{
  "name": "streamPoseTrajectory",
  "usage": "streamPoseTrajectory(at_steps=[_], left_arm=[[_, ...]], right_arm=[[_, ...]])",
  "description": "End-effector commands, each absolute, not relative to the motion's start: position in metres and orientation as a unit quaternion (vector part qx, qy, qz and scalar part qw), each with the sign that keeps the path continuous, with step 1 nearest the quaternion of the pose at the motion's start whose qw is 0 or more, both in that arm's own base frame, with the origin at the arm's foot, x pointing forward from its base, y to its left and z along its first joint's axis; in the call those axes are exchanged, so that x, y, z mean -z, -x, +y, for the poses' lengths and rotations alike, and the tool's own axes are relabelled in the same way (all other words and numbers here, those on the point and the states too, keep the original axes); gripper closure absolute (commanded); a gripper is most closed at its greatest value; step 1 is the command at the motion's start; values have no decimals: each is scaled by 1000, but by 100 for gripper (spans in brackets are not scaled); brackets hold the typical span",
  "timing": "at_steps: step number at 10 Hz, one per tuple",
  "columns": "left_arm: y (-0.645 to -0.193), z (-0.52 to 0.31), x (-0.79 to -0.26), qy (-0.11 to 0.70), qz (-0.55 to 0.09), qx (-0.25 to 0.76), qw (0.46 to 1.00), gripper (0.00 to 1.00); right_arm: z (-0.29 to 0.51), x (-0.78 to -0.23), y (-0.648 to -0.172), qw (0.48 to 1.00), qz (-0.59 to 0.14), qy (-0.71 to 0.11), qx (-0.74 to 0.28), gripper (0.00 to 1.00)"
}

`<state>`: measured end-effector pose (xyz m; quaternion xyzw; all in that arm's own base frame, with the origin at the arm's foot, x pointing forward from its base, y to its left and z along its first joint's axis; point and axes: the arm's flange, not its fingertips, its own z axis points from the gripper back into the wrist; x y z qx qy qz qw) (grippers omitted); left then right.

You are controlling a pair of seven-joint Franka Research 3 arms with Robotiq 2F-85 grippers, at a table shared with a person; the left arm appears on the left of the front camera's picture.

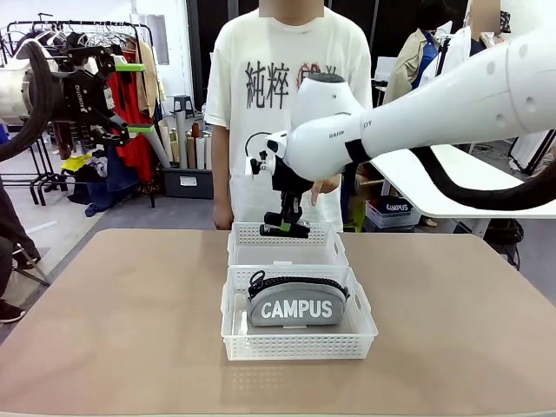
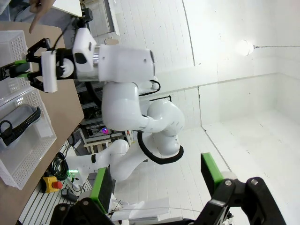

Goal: Distribute items into two baskets.
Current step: Place the picked Stapler into the Organizing basket as instructed by the person.

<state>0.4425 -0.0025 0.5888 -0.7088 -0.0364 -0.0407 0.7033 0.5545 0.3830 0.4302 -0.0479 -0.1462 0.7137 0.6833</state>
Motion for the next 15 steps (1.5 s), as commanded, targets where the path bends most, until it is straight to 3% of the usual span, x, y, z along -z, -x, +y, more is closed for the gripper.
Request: streamPoseTrajectory(at_steps=[1,5,13,14,15], left_arm=[[-442,-2,-590,710,-36,42,702,0],[-442,-2,-590,710,-36,42,702,0],[-442,-2,-590,710,-36,42,702,0],[-442,-2,-590,710,-36,42,702,0],[-442,-2,-590,710,-36,42,702,0]], right_arm=[[383,-414,-567,668,-149,72,-725,100],[386,-371,-597,684,-95,77,-719,100],[377,-342,-605,694,-77,81,-711,100],[376,-342,-606,697,-74,80,-709,92],[376,-341,-607,699,-72,79,-707,74]])
